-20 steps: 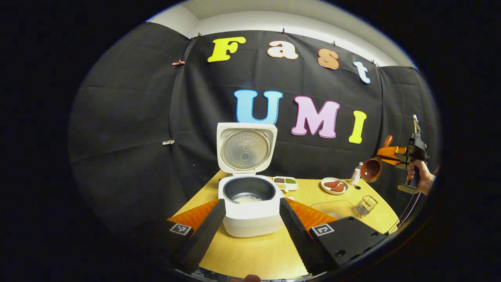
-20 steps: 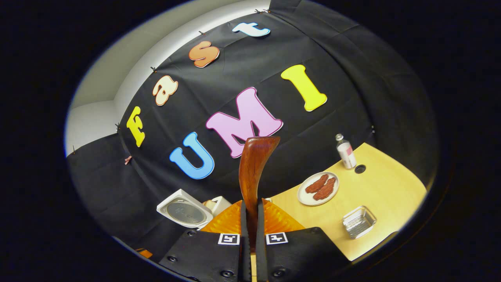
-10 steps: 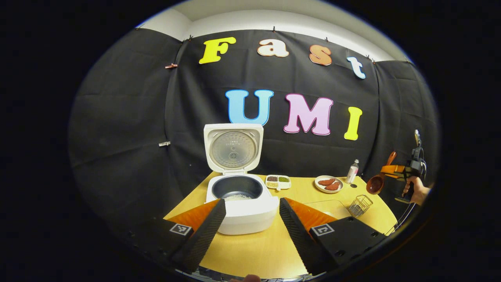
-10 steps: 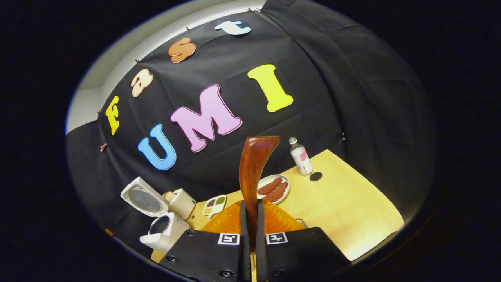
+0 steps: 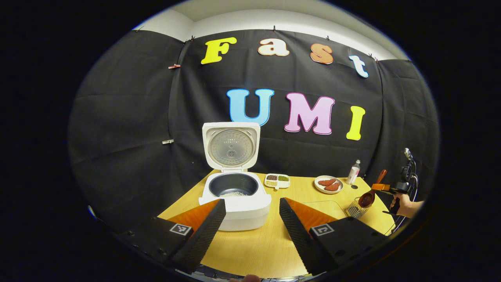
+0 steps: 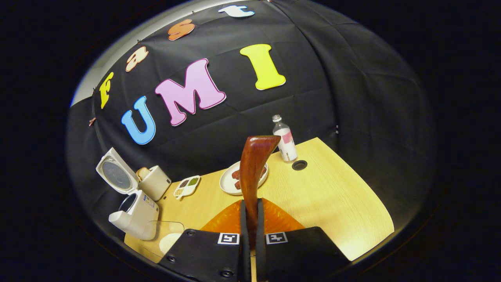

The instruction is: Close the left gripper, press the button to open the rice cooker; take a wooden spoon from the chopstick holder with the right hand, scoop a spoonful of rice and pour it into the rice cooker, then put the wooden spoon back into the chopstick holder.

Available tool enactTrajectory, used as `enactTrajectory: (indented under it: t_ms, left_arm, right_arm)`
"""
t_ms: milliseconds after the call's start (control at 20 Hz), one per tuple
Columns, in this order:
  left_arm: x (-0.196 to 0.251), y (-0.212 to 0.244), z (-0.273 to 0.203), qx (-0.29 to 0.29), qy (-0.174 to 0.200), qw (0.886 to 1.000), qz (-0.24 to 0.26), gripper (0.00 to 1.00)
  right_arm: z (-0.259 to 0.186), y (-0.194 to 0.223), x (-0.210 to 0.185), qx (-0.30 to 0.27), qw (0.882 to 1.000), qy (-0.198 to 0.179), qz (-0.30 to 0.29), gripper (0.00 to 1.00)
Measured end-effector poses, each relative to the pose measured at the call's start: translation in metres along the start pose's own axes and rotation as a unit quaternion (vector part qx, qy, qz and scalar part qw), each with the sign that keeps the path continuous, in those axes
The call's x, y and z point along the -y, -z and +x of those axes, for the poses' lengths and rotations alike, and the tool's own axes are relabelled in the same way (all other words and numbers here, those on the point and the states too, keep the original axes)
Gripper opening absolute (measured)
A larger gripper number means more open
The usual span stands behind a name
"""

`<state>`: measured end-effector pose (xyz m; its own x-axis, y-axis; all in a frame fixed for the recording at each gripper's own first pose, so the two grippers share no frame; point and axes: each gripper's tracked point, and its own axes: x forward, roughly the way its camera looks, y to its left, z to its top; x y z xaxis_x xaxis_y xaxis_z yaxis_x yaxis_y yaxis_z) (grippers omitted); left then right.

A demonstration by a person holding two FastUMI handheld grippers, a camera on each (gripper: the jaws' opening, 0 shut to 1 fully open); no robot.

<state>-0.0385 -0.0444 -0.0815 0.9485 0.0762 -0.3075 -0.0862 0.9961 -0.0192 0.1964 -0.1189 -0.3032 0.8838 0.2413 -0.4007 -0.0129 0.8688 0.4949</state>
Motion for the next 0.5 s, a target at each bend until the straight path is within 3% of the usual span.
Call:
enactTrajectory:
  t_ms: [300, 500]
  left_arm:
    - [0.005, 0.005, 0.005, -0.009, -0.001, 1.0, -0.007, 0.95]
    - [0.002, -0.002, 0.01, -0.002, 0.006, 1.0, -0.003, 0.95]
  right_arm:
    - [0.013, 0.03, 0.006, -0.031, 0.999, 0.006, -0.01, 0.15]
    - [0.0, 0.03, 0.027, -0.025, 0.999, 0.042, 0.006, 0.24]
